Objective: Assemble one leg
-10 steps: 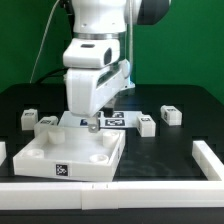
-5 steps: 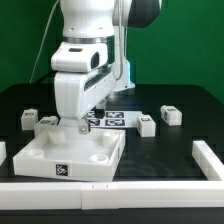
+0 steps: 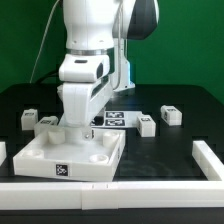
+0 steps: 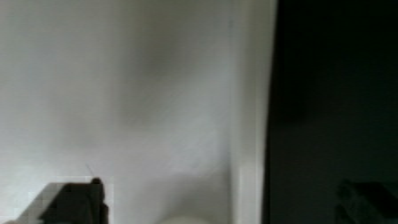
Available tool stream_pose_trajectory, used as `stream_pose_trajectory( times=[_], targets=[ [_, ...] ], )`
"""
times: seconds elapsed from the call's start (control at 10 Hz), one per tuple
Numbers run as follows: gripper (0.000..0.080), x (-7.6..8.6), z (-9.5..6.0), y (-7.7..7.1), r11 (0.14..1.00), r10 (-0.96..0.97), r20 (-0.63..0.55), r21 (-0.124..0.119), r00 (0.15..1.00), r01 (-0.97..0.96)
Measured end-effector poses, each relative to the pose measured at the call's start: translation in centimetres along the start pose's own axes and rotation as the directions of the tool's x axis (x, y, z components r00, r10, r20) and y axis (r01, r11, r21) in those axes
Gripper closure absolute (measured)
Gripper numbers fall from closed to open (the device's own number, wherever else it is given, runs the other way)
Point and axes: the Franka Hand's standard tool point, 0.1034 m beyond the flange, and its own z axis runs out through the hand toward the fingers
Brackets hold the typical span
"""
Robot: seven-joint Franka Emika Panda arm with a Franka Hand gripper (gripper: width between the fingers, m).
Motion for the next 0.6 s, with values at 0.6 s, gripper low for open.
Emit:
stream_pose_trajectory(
  times=[0.6],
  targets=[
    [0.0277, -0.93, 0.98, -0.4, 1.0, 0.013, 0.0, 0.015, 1.0, -0.013]
  ],
)
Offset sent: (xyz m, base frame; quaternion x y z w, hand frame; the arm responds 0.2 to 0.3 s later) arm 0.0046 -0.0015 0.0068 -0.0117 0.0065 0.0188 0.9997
